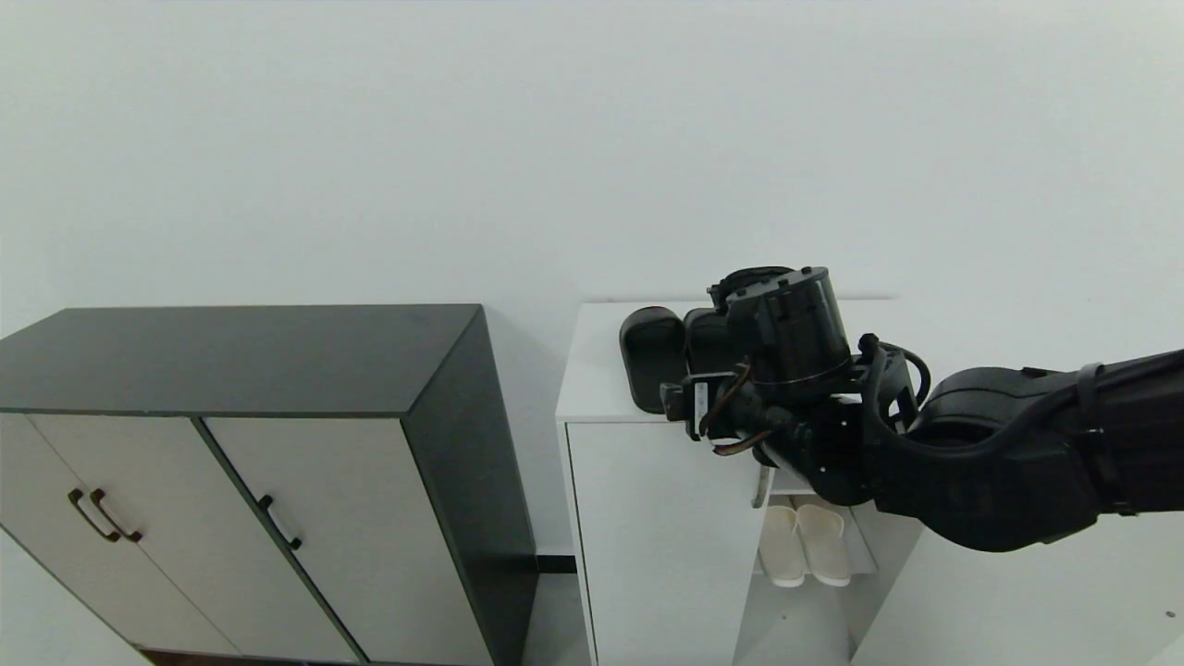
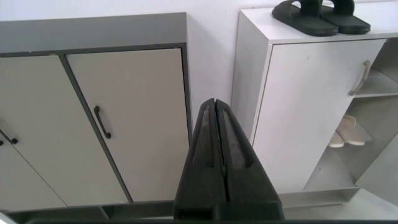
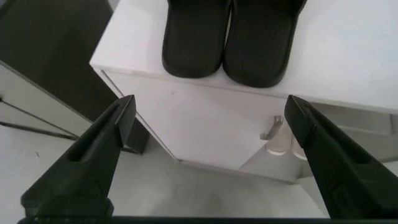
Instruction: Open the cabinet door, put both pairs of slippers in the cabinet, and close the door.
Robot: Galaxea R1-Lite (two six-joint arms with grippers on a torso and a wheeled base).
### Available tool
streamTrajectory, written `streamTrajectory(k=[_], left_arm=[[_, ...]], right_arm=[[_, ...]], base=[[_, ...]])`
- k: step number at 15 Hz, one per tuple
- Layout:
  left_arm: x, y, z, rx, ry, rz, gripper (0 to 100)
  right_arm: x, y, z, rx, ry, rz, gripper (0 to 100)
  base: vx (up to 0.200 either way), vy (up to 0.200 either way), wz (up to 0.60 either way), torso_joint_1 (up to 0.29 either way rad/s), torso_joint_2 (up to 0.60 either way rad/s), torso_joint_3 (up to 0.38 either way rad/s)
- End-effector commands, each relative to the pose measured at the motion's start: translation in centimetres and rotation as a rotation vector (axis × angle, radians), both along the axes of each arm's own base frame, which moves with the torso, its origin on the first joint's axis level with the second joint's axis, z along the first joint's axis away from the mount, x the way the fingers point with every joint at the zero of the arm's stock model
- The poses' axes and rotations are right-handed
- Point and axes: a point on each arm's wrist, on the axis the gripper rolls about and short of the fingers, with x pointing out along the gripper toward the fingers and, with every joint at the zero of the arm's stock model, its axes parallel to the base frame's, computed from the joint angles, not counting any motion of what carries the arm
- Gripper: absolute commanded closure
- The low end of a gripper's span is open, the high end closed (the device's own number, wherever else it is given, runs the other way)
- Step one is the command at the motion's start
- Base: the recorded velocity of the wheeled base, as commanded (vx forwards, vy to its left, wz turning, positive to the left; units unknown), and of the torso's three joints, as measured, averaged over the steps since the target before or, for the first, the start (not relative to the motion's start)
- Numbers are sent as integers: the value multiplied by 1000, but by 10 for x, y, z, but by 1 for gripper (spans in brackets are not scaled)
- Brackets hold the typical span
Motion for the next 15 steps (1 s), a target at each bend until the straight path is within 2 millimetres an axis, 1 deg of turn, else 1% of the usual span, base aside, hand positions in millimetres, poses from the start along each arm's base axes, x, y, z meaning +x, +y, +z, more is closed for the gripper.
streamTrajectory(k=[1, 6, 8, 9, 12, 15], left_arm=[[0, 0, 0, 1, 1, -1, 100], [0, 0, 0, 1, 1, -1, 100], [0, 0, 0, 1, 0, -1, 100], [0, 0, 0, 1, 0, -1, 100], [0, 0, 0, 1, 1, -1, 100], [0, 0, 0, 0, 0, -1, 100]], right_arm=[[1, 1, 0, 2, -2, 0, 0], [7, 6, -12, 35, 24, -22, 0], [8, 8, -21, 28, 42, -27, 0], [9, 8, -30, 8, 58, -30, 0], [12, 12, -43, 12, 53, -30, 0], [30, 16, -59, 13, 23, -45, 0]], base=[[200, 0, 0, 2, 2, 2], [200, 0, 0, 5, 3, -1], [200, 0, 0, 5, 5, 2], [0, 0, 0, 0, 0, 0], [0, 0, 0, 0, 0, 0], [0, 0, 0, 0, 0, 0]])
